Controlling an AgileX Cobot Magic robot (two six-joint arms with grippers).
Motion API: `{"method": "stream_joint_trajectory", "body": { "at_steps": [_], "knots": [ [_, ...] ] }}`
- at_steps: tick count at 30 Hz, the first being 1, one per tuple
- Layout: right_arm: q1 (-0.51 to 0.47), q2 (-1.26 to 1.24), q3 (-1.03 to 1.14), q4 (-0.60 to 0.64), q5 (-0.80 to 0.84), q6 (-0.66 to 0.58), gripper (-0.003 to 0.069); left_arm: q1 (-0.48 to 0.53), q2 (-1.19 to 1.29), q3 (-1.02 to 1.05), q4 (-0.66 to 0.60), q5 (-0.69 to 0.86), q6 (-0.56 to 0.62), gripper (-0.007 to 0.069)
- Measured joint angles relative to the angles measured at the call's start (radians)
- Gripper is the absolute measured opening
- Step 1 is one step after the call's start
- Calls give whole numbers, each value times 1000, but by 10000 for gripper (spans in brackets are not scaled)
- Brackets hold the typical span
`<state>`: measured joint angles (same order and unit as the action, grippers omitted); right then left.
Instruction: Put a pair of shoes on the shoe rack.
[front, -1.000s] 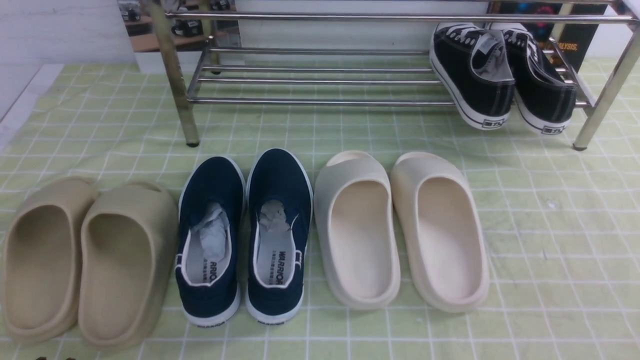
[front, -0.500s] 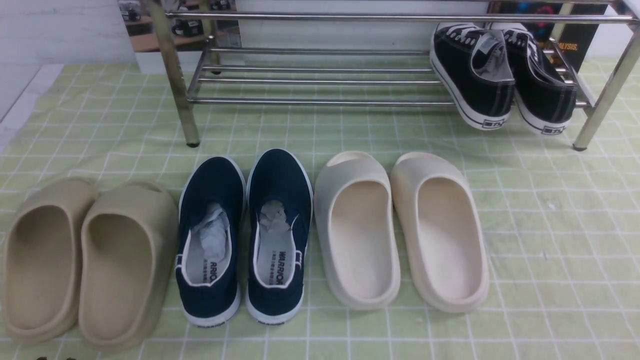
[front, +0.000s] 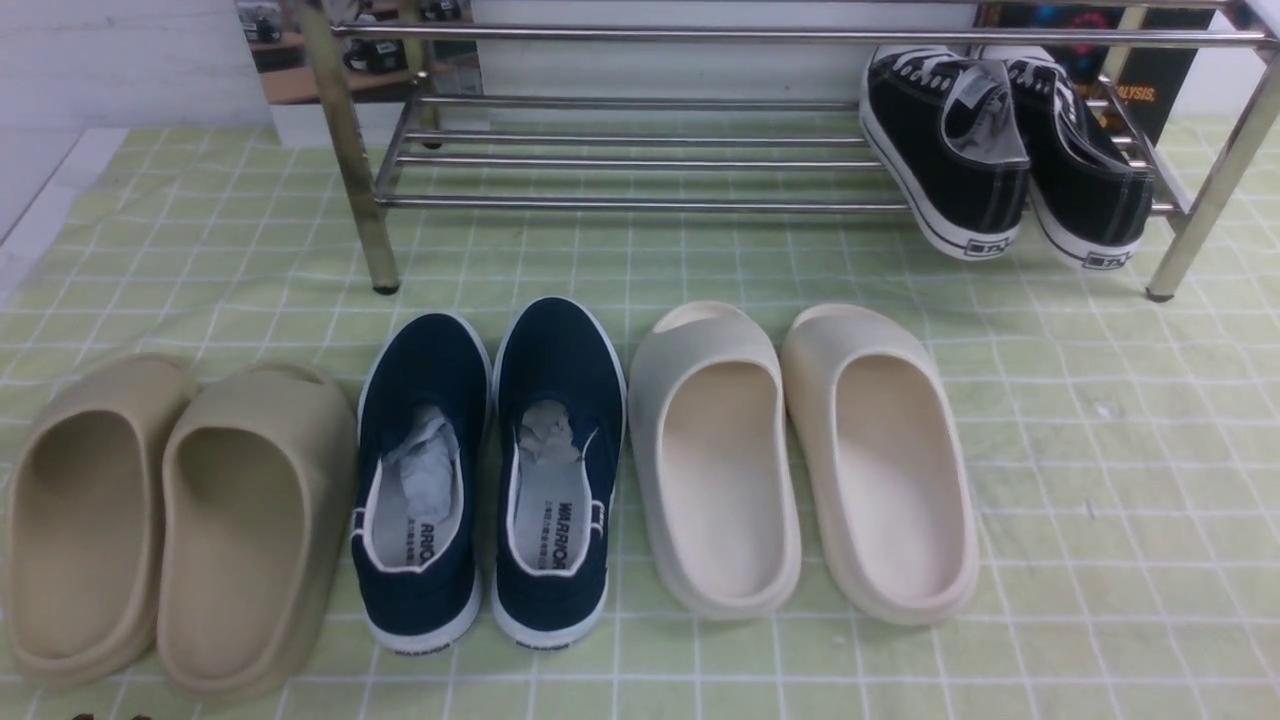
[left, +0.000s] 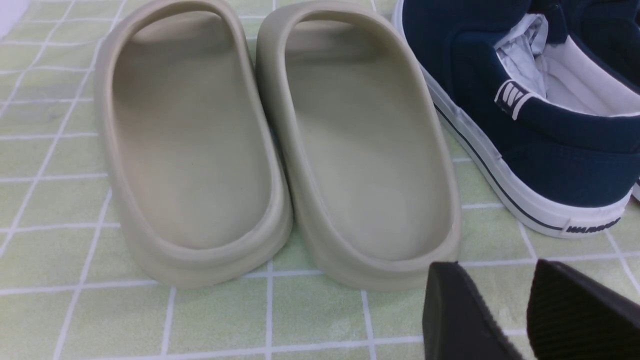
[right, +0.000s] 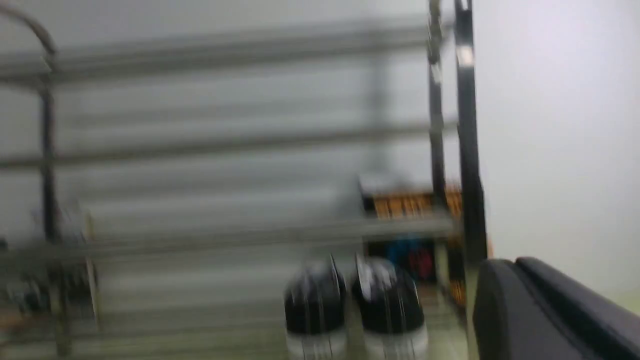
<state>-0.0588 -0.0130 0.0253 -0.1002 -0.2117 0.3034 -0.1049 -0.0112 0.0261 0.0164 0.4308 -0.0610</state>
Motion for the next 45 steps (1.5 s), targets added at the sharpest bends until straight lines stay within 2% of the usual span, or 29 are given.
{"method": "stream_joint_trajectory", "body": {
  "at_steps": [1, 6, 18, 21, 26, 45],
  "knots": [
    [0, 0, 0, 16, 126, 14, 50, 0, 0, 0, 0, 0, 0, 239],
    [0, 0, 0, 50, 551, 41, 58, 0, 0, 0, 0, 0, 0, 239],
    [0, 0, -10, 54, 591, 38, 66, 0, 0, 0, 0, 0, 0, 239],
    [0, 0, -10, 100, 590, -53, 6, 0, 0, 0, 0, 0, 0, 239],
    [0, 0, -10, 154, 598, -205, -5, 0, 0, 0, 0, 0, 0, 239],
    [0, 0, -10, 151, 604, -165, 0, 0, 0, 0, 0, 0, 0, 239]
  ]
}}
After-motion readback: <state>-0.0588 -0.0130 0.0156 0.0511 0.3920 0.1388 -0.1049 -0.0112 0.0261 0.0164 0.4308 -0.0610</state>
